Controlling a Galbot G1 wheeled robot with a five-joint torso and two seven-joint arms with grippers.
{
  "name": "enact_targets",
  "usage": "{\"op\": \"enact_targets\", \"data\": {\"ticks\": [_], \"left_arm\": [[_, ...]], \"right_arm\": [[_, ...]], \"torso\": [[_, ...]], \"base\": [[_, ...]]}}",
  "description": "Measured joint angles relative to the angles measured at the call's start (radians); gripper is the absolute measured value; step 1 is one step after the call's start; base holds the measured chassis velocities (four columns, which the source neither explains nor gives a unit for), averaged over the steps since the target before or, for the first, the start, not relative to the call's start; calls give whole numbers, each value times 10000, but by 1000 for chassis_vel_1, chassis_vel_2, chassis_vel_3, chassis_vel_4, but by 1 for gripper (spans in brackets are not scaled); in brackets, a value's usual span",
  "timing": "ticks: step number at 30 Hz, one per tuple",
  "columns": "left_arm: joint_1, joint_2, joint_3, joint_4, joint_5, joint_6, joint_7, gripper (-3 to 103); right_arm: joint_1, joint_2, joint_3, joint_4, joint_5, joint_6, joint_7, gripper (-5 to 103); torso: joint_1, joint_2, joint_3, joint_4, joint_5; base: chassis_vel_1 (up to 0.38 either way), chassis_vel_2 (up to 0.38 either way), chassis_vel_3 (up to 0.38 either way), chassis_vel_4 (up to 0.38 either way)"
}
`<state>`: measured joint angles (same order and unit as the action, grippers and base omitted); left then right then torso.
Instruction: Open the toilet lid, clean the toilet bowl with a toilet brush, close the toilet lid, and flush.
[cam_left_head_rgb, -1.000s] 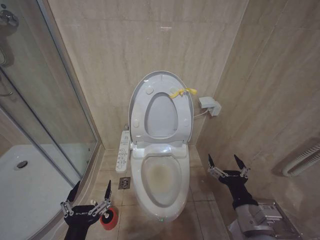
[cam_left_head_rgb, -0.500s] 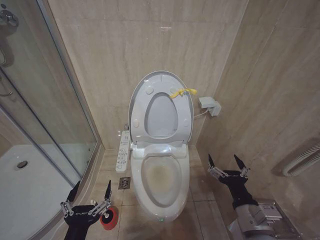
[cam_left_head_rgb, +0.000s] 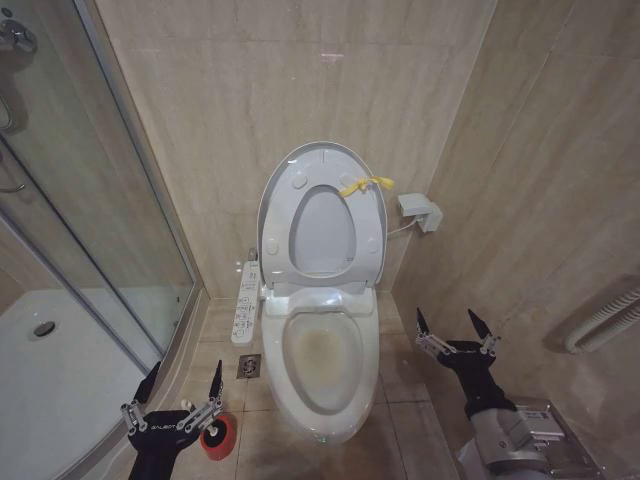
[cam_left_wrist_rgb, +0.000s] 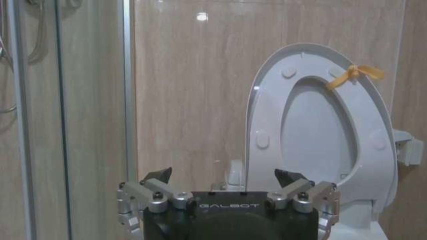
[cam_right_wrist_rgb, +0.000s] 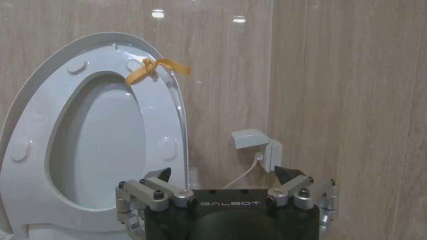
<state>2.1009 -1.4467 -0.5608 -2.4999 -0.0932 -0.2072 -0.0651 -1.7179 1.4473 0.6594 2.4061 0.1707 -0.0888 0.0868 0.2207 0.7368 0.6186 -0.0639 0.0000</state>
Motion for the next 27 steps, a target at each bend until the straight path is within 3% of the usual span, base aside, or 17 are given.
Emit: {"op": "enact_targets", "data": {"ticks": [7, 10, 11, 15, 20, 27], "left_arm": [[0, 0, 0, 0, 0, 0, 0, 100], [0, 0, 1, 0, 0, 0, 0, 100], [0, 0, 1, 0, 0, 0, 0, 100], [0, 1, 0, 0, 0, 0, 0, 100], [-1, 0, -1, 0, 0, 0, 0, 100], [-1, 0, 0, -1, 0, 0, 0, 100]], "right_arm": [[64, -14, 0, 9, 44, -117, -16, 100], [579, -150, 0, 146, 597, -1068, -223, 100], [579, -150, 0, 146, 597, -1068, -223, 100], [1428, -383, 0, 399, 1504, -2633, -584, 100], [2074, -745, 203, 285, 2106, -2603, -215, 100], [2669, -967, 262, -161, 2201, -2358, 113, 100]], "torso": [[0, 0, 0, -1, 0], [0, 0, 0, 1, 0], [0, 0, 0, 1, 0], [1, 0, 0, 4, 0], [2, 0, 0, 2, 2], [2, 0, 0, -1, 0]], "base": [[0, 0, 0, 0], [0, 0, 0, 0], [0, 0, 0, 0], [0, 0, 0, 0], [0, 0, 0, 0], [0, 0, 0, 0]]}}
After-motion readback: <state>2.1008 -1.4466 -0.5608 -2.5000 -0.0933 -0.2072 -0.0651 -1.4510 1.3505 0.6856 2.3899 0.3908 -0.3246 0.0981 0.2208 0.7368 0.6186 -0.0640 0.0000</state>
